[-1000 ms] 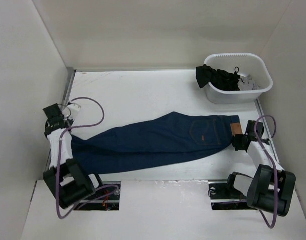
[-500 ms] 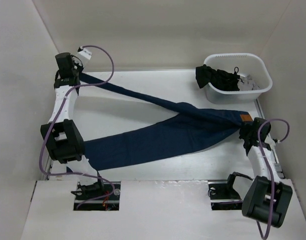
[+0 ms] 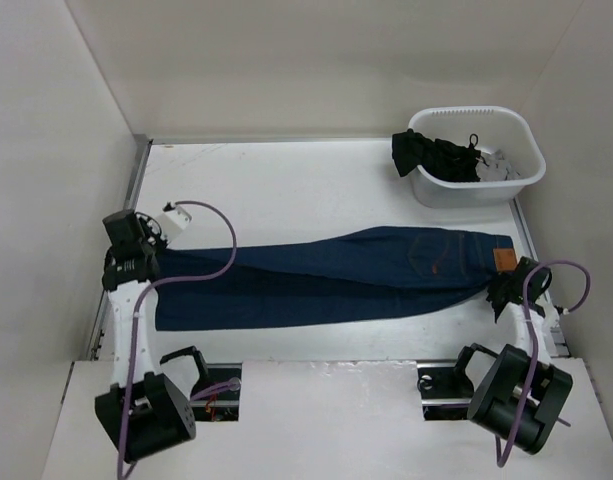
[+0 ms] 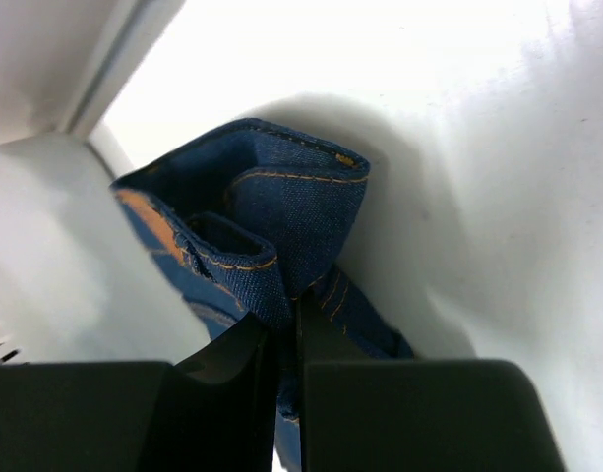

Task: Fold and stack the trousers
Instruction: Fold the trousers

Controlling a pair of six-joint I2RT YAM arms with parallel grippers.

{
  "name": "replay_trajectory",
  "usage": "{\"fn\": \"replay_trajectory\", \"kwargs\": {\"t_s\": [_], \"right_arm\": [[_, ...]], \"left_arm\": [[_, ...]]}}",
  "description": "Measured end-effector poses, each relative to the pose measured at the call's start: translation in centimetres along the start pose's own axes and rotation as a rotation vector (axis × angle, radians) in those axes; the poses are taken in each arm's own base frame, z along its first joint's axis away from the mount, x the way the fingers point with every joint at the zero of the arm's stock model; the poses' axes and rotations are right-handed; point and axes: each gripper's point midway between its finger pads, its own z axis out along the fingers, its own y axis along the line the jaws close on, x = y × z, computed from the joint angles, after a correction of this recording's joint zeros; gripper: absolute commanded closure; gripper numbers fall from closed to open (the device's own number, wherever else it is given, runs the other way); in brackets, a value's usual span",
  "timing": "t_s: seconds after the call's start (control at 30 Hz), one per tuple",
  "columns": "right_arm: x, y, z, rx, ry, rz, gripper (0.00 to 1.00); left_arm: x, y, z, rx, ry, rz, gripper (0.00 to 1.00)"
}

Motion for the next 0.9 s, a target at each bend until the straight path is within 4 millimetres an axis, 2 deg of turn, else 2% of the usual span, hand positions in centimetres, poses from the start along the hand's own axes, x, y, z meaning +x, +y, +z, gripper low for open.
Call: {"fn": "replay_trajectory", "kwargs": {"t_s": [0.1, 0.23, 0.33, 0.43, 0.53, 0.63, 0.7, 0.8, 0.87, 0.9], "right_arm": [[0.1, -0.4, 0.3, 0.022, 0.014, -0.019, 1.00], [0.4, 0.1, 0.4, 0.028, 0.032, -0.049, 1.00], [0.6, 0.7, 0.5, 0.025, 0.038, -0.055, 1.00], [0.6, 0.7, 0.5, 0.025, 0.040, -0.055, 0.97], [0.6, 0.7, 0.5, 0.025, 0.040, -0.055, 0.96], [0.6, 0.7, 0.5, 0.026, 0.040, -0.056, 0.96], [0.6, 0.7, 0.5, 0.028, 0.040, -0.056, 0.95], [0.6, 0.6, 0.6, 0.031, 0.040, -0.057, 0.95], [0.6, 0.5, 0.7, 0.036, 0.040, -0.062, 0.95], [0.6, 0.4, 0.7, 0.038, 0.040, -0.065, 0.95]], "left_arm": [[2.4, -0.9, -1.0, 0.005, 0.046, -0.006, 0.99], [4.6, -2.9, -2.7, 0.011, 0.066, 0.024, 0.98], [5.4, -4.4, -4.6, 0.017, 0.072, 0.062, 0.94], [5.9, -5.6, -5.9, 0.046, 0.081, 0.092, 0.78], [7.0, -8.0, -6.8, 0.148, 0.120, 0.122, 0.51], [8.2, -10.4, -8.8, 0.290, 0.173, 0.145, 0.46], [8.1, -10.4, -10.8, 0.347, 0.191, 0.157, 0.45], [6.4, -7.7, -13.2, 0.315, 0.165, 0.162, 0.43], [5.5, -6.3, -13.6, 0.288, 0.143, 0.147, 0.45], [5.5, -6.0, -13.1, 0.290, 0.145, 0.127, 0.46]]}}
